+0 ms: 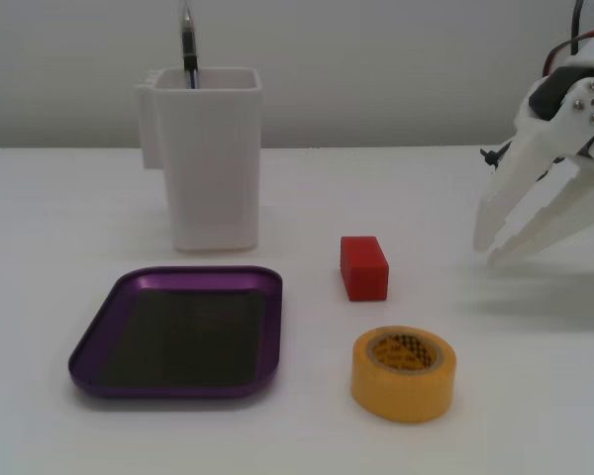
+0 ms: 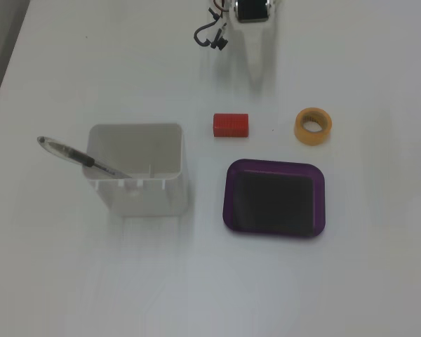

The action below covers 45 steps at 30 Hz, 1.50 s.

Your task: Pick up the red cube and place it in the box.

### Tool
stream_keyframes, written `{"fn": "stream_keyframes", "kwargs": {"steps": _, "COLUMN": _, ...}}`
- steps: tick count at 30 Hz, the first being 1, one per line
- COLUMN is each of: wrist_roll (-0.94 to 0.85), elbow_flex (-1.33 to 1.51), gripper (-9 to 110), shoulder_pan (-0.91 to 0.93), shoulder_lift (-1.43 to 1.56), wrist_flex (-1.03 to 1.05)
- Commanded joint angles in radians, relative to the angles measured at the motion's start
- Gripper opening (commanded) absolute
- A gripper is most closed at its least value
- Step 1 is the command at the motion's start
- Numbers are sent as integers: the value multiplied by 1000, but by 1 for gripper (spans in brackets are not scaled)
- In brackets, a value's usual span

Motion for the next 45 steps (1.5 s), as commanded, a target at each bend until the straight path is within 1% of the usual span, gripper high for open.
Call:
{"fn": "stream_keyframes", "kwargs": {"steps": 1, "wrist_roll": 5, "elbow_flex": 11, "gripper": 0, "shoulder_pan": -8, "shoulder_lift": 101, "wrist_flex": -11}}
{"fn": "stream_keyframes", "kwargs": {"steps": 10, "wrist_roll": -6, "elbow_flex": -6, "gripper": -1, "shoulder_pan": 11, "shoulder_lift": 95, "wrist_flex": -9}}
{"fn": "stream_keyframes", "kwargs": {"steps": 17, "wrist_roll": -11, "elbow_flex": -141, "gripper": 0, "shoulder_pan": 17, "shoulder_lift": 92, "wrist_flex": -58}}
{"fn": "stream_keyframes", "kwargs": {"steps": 22, "wrist_roll": -9, "elbow_flex": -199, "gripper": 0, "shoulder_pan": 195, "shoulder_lift": 32, "wrist_flex": -158}}
{"fn": "stream_keyframes", "kwargs": {"steps": 24, "wrist_roll": -26, "elbow_flex": -238, "gripper": 0, "shoulder_pan": 238, "shoulder_lift": -69, "wrist_flex": -195}}
{"fn": "stream_keyframes", "kwargs": {"steps": 28, "wrist_roll": -71, "elbow_flex": -390, "gripper": 0, "shoulder_pan": 245, "shoulder_lift": -360, "wrist_flex": -225}}
{"fn": "stream_keyframes", "kwargs": {"steps": 32, "wrist_roll": -72, "elbow_flex": -647, "gripper": 8, "shoulder_pan": 244, "shoulder_lift": -710, "wrist_flex": -207}}
{"fn": "stream_keyframes", "kwargs": {"steps": 34, "wrist_roll": -74, "elbow_flex": -776, "gripper": 13, "shoulder_pan": 241, "shoulder_lift": -890, "wrist_flex": -164}}
{"fn": "stream_keyframes", "kwargs": {"steps": 38, "wrist_roll": -78, "elbow_flex": -1022, "gripper": 22, "shoulder_pan": 172, "shoulder_lift": -1226, "wrist_flex": -44}}
{"fn": "stream_keyframes", "kwargs": {"steps": 42, "wrist_roll": -80, "elbow_flex": -1221, "gripper": 24, "shoulder_pan": 130, "shoulder_lift": -1489, "wrist_flex": 15}}
{"fn": "stream_keyframes", "kwargs": {"steps": 45, "wrist_roll": -98, "elbow_flex": -1310, "gripper": 24, "shoulder_pan": 126, "shoulder_lift": -1637, "wrist_flex": 25}}
